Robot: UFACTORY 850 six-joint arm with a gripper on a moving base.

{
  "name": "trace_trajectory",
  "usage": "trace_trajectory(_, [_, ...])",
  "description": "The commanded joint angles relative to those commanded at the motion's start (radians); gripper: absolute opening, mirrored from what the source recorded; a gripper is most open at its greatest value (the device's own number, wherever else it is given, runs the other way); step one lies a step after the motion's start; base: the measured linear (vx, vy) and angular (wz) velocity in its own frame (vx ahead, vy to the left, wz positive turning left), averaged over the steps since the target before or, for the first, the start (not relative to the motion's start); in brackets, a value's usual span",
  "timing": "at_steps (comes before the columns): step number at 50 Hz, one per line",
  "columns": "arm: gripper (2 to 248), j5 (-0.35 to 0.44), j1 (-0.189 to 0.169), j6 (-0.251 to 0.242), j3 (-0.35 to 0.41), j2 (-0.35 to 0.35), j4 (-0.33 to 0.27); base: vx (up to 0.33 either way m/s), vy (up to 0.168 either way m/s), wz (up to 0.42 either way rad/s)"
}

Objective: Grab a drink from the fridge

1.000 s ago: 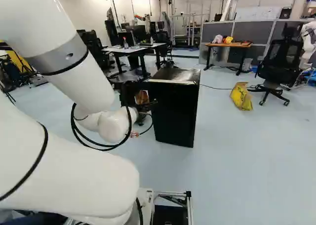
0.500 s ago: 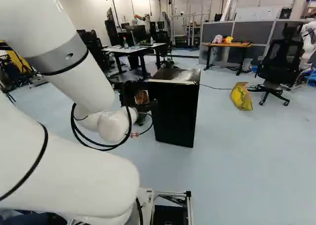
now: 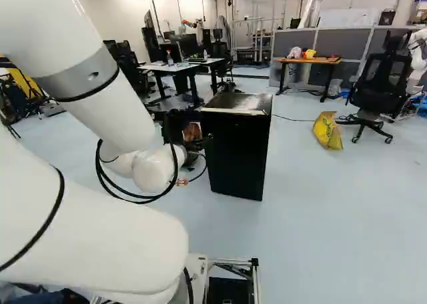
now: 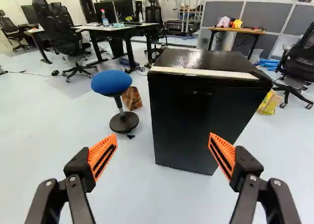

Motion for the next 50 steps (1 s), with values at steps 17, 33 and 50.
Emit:
trace_trajectory(17, [247, 0.000, 0.000, 0.000, 0.000, 0.000, 0.000, 0.064, 0.063, -0.014])
trace_trajectory(33, [247, 0.000, 0.000, 0.000, 0.000, 0.000, 0.000, 0.068, 0.054, -0.163])
trace_trajectory(50, [247, 0.000, 0.000, 0.000, 0.000, 0.000, 0.000, 0.066, 0.053, -0.221])
